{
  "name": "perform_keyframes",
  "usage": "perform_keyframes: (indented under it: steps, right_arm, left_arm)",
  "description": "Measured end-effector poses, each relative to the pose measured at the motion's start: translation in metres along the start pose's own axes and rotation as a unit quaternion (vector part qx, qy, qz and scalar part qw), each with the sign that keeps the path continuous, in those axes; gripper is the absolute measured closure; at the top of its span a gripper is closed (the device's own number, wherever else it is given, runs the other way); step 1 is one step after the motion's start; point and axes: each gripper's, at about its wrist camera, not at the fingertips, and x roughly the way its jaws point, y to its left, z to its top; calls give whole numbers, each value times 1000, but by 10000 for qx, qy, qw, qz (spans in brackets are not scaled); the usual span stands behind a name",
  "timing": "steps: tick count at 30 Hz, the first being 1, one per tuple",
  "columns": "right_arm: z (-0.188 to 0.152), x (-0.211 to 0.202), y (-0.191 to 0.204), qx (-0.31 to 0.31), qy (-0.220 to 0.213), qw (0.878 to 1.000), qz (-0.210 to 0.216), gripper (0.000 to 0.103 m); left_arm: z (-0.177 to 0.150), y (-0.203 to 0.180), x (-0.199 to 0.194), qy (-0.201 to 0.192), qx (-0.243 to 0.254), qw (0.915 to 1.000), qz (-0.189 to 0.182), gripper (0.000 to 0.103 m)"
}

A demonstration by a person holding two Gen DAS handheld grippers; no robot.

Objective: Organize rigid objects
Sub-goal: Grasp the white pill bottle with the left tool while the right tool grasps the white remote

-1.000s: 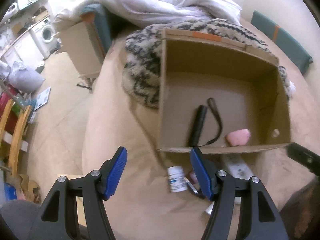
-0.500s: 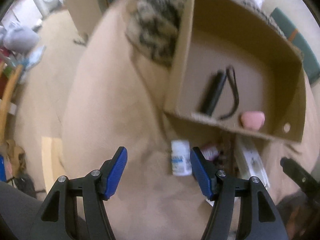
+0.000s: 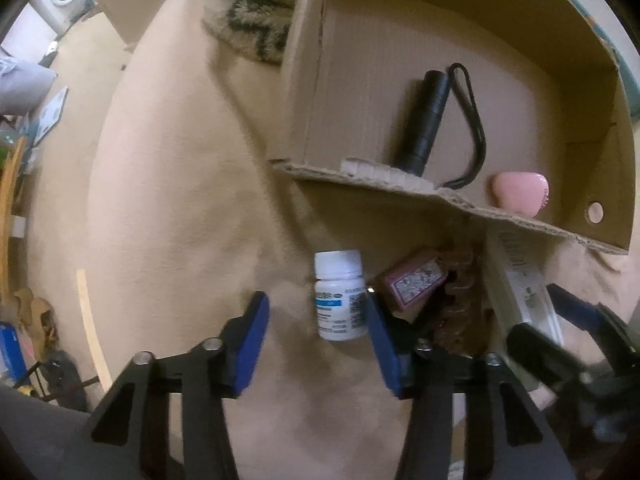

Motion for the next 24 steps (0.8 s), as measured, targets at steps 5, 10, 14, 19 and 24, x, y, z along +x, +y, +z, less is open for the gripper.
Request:
perform_keyframes:
  steps: [5, 10, 14, 19, 24]
  right_arm:
    - [0, 7, 11, -363, 19, 9989, -286, 37]
    - [1, 5, 11, -460, 16, 9977, -500, 57]
    - [3, 5, 12, -543, -12, 9970, -555, 57]
    - [-4, -6, 11, -600, -111, 9967, -540, 58]
    - [-12, -20, 13, -619, -277, 9962, -554, 58]
  left_arm:
    - [5, -5, 7, 41, 78, 10000, -14, 71]
    - [9, -11, 16, 188, 185, 9996, 68, 78]
    - [15, -12, 19, 167, -5, 9999, 37, 79]
    - [9, -11, 7, -24, -53, 9999, 145, 79]
    - [1, -3, -3, -156, -179, 9995, 191, 79]
